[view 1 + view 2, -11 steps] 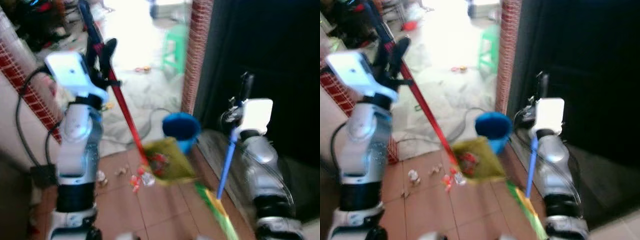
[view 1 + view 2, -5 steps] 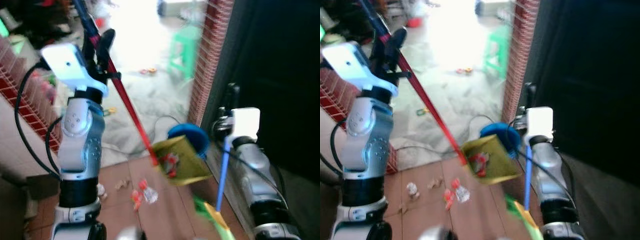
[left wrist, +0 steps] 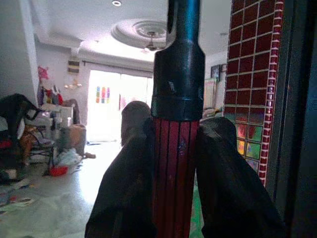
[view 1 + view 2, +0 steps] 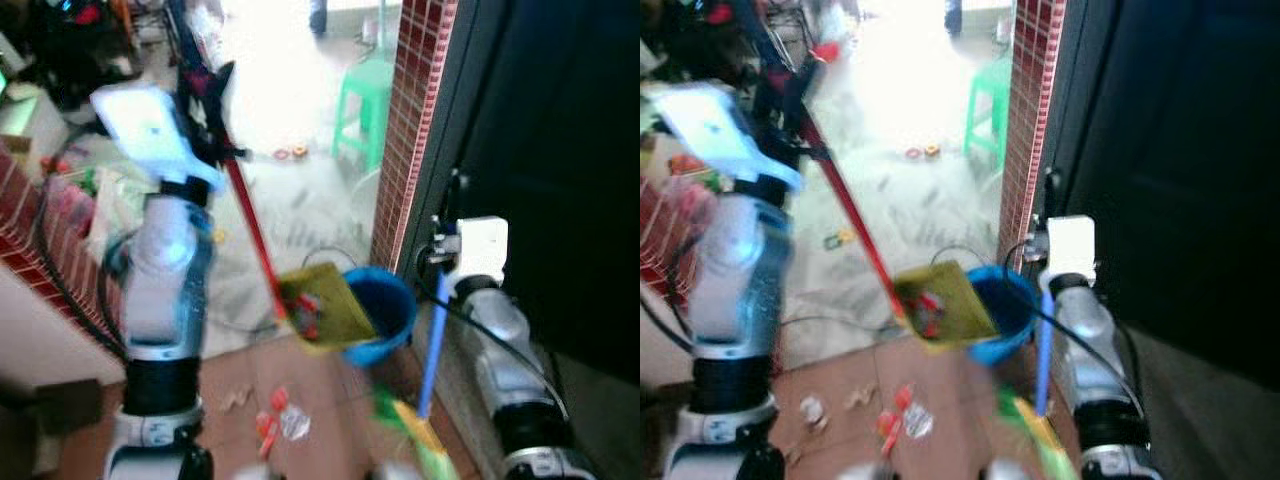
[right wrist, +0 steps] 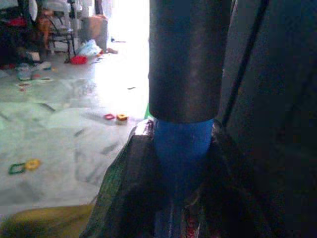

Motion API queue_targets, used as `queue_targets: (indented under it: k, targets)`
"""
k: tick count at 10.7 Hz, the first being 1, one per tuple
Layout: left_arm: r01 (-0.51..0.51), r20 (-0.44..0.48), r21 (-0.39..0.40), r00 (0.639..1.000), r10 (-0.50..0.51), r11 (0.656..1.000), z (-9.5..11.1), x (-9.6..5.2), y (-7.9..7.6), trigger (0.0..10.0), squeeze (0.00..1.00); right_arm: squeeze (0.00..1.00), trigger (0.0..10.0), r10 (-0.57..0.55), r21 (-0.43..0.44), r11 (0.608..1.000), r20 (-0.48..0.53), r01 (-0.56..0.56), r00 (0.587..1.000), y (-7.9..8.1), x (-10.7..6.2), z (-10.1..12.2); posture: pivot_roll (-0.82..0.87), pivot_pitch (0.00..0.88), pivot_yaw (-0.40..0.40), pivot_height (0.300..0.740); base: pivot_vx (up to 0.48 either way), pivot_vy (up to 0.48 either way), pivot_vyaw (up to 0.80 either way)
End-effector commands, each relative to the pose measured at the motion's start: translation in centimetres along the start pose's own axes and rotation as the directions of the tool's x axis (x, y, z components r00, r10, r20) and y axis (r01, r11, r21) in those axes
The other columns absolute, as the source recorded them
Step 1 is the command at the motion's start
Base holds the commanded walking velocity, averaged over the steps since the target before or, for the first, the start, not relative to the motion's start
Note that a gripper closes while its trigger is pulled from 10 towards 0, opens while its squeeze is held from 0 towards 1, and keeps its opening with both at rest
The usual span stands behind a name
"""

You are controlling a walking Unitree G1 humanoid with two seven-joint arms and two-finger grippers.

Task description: Sweep floor

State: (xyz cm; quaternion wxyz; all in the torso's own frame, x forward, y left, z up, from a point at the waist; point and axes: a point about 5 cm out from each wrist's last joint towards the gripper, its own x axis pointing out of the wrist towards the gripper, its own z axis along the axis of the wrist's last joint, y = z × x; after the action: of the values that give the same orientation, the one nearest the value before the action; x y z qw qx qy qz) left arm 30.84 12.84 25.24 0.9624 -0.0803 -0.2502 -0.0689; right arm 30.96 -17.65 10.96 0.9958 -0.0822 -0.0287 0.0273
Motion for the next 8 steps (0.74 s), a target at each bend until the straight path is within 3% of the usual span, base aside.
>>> queue_targets:
  k: [1,4,8]
  targets:
    - [-0.009,0.056,0.006,0.998,0.008,1.000,0.9,0.0,0.3,10.0,0.00,0.00,10.0,0.026,0.010,1.000,0.068,-0.026,0.997,1.0,0.6,1.5,-0.08,0.000,0.063,0.740,0.469,0.000,0.00]
    - [0.082,0.078,0.188,0.992,-0.098,0.979,-0.2,-0.7,-1.5,10.0,0.00,0.00,10.0,0.026,0.004,1.000,0.066,-0.026,0.998,1.0,0.4,1.4,-0.09,0.000,0.064,0.740,0.114,0.000,0.00]
    - [0.150,0.130,0.224,0.975,-0.182,0.963,-0.6,-0.5,-4.4,10.0,0.00,0.00,10.0,0.027,0.000,1.000,0.066,-0.027,0.997,1.0,0.4,1.4,-0.09,0.000,0.063,0.740,0.000,0.000,0.00]
